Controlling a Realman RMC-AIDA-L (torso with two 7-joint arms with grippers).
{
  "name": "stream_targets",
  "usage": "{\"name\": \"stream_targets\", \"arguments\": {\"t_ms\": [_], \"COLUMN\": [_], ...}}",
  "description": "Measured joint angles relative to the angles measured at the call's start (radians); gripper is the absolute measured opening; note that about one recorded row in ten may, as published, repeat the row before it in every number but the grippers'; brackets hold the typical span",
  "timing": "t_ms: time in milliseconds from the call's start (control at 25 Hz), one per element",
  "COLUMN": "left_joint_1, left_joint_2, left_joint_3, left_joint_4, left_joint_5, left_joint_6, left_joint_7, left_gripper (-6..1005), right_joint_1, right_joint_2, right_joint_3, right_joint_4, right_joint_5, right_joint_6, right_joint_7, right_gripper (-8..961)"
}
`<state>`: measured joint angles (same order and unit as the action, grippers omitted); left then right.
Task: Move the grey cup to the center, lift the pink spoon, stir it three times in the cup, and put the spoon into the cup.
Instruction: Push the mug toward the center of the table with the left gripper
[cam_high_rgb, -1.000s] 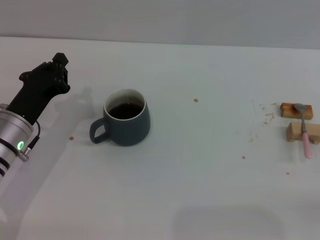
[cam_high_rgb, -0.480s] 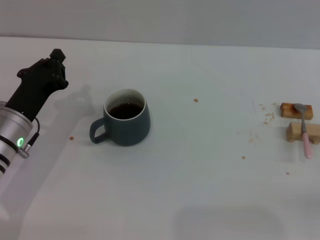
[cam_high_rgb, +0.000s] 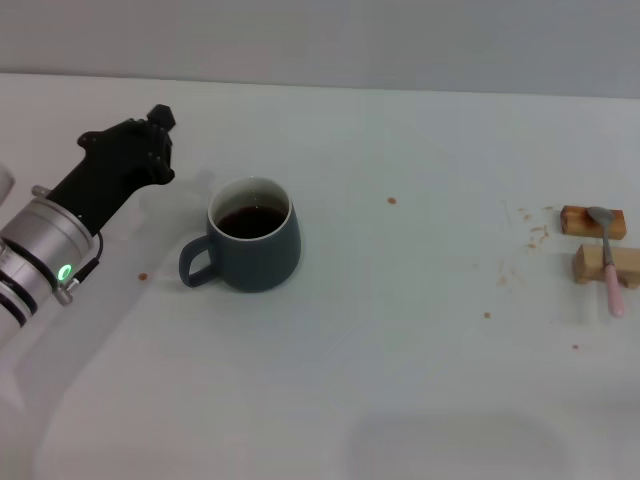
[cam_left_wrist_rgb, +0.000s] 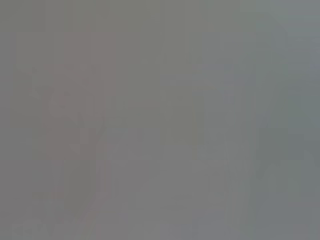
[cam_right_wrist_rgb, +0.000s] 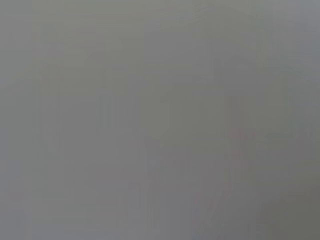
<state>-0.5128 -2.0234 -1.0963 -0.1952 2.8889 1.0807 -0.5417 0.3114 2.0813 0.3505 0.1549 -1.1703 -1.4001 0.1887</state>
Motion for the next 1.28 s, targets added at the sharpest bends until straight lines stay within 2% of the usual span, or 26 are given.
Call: {"name": "stream_targets", "arguments": {"t_ms": [600, 880, 1280], "left_joint_1": [-0.042, -0.068, -0.076], "left_joint_2": [0.063, 0.099, 0.098], "left_joint_3": [0.061, 0.170, 0.258], "left_joint_4": [0.000, 0.007, 0.052], "left_joint_5": [-0.001, 0.000, 0.000], "left_joint_6": [-0.119, -0.156, -0.157], "left_joint_7": [-0.097, -0.184, -0.206], "left_gripper": [-1, 0, 0], "right_joint_1": [-0.011, -0.007, -0.024], "right_joint_2": [0.000, -0.001, -0.003], "right_joint_3": [-0.017, -0.037, -0.037], "right_joint_4": [-0.001, -0.045, -0.091], "right_joint_5": [0.000, 0.000, 0.000], "right_joint_6": [-0.003, -0.004, -0.017], "right_joint_7": [0.001, 0.002, 0.002], "right_gripper": [731, 731, 732]}}
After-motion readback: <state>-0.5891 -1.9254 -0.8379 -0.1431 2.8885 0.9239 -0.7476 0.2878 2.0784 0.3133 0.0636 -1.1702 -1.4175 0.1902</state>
